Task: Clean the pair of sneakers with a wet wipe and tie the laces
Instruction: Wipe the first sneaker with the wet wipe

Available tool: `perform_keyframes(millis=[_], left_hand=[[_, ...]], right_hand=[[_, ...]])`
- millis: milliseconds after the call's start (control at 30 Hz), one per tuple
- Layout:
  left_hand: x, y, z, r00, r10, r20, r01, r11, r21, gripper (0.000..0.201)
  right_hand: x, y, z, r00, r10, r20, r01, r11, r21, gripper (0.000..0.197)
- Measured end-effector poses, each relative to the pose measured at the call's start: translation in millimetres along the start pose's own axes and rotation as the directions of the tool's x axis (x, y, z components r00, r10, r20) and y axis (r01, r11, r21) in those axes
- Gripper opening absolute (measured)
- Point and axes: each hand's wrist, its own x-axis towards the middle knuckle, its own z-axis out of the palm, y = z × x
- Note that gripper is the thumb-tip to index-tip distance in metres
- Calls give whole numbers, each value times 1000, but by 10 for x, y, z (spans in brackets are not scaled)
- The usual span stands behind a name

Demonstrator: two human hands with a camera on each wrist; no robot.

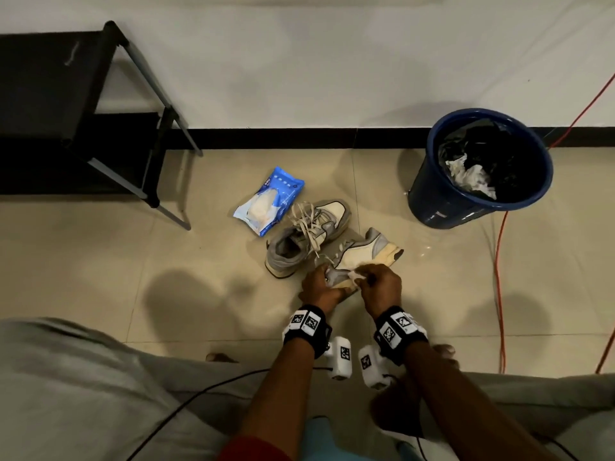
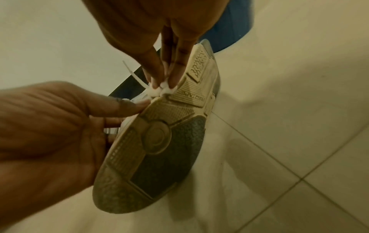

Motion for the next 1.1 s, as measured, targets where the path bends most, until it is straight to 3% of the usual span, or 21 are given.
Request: perform_keyframes(millis=[67,133,300,467,600,733,833,933,1000,1067,1100], left_hand=[[-34,7,-1,999,-22,-24,21,1000,-14,106],[-42,6,-1,998,-39,-41,36,998,-58,100],[-74,1,45,991,-76,-108,71,996,-48,91],[-112,51,157,990,-36,-137,37,999,4,83],[-166,112,192,991,-36,-130,41,998,36,81],[-188,130,158,991,-2,-131,11,997,72,80],[-234,154,175,990,18,-137,-7,997,83,80],[-249,177,198,987,40,-154,-25,995,95,80],[-233,161,198,988,38,-149,-25,996,90,80],[-228,166,170,988,37,-147,-26,997,76,79],[-226,171,162,987,39,-156,-29,997,67,79]], right_hand=[[-11,-4,-26,996,-72,57,74,996,-45,29],[3,33,-35,983,-138,124,153,981,-116,22],[383,46,-175,985,-87,148,113,978,-173,16],[458,121,-312,1000,-29,2,28,956,-291,19],[146,144,-207,950,-230,212,281,925,-256,28],[532,198,-450,986,-151,71,166,913,-373,23],[307,157,-335,995,-101,-1,95,939,-331,24],[-98,87,-165,951,-276,142,308,896,-320,25],[32,88,-202,931,-309,195,356,887,-295,25],[393,176,-259,971,-214,105,235,939,-253,26],[585,223,-297,994,-110,16,111,977,-185,28]])
